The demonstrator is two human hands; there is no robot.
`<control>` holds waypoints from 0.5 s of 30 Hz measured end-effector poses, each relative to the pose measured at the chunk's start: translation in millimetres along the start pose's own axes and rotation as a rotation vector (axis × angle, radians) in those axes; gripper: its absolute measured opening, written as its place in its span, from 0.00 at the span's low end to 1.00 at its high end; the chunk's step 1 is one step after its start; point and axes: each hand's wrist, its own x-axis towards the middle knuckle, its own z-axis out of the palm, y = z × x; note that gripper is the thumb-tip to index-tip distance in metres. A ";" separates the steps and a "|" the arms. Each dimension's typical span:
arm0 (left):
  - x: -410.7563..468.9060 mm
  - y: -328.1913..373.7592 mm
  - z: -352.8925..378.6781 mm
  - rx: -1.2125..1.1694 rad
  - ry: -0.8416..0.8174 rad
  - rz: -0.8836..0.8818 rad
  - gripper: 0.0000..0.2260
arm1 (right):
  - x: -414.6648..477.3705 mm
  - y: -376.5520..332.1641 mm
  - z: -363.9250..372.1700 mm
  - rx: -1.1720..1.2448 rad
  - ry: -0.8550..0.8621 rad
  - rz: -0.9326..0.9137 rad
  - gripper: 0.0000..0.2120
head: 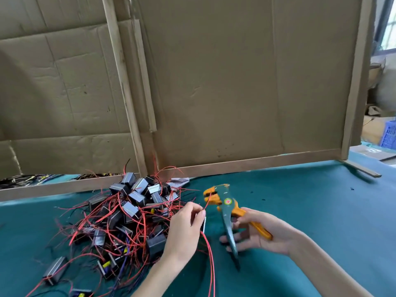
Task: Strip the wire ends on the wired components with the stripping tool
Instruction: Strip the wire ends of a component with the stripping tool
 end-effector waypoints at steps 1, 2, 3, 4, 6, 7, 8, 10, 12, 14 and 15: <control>-7.3 0.5 -6.9 -0.074 0.008 0.011 0.07 | -2.4 3.0 2.1 0.074 -0.035 -0.032 0.14; -13.7 2.2 -13.4 -0.133 0.014 0.019 0.07 | -4.3 4.7 5.1 0.117 -0.058 -0.064 0.18; -18.4 2.9 -18.3 -0.176 0.022 0.027 0.07 | -5.8 6.6 7.7 0.143 -0.075 -0.097 0.22; -21.7 3.3 -22.1 -0.219 0.024 0.021 0.06 | -7.2 8.5 9.8 0.162 -0.089 -0.127 0.25; -24.3 2.6 -26.4 -0.299 0.041 -0.010 0.06 | -11.0 10.9 11.1 0.187 -0.083 -0.173 0.26; -25.0 2.0 -27.2 -0.337 0.051 -0.028 0.07 | -13.8 12.0 11.1 0.195 -0.066 -0.182 0.26; -25.3 1.2 -27.7 -0.375 0.059 -0.051 0.07 | -16.5 13.4 11.2 0.200 -0.045 -0.182 0.26; -25.4 -0.9 -28.4 -0.446 0.070 -0.088 0.06 | -19.5 17.0 12.1 0.192 -0.012 -0.169 0.28; -25.2 -3.3 -27.9 -0.501 0.085 -0.107 0.03 | -18.6 22.1 14.9 0.173 0.011 -0.165 0.31; -25.2 -5.2 -26.9 -0.526 0.103 -0.111 0.01 | -16.5 27.3 20.2 0.157 0.024 -0.179 0.29; -25.1 -6.2 -26.8 -0.528 0.107 -0.105 0.01 | -16.1 29.4 23.7 0.164 0.025 -0.189 0.27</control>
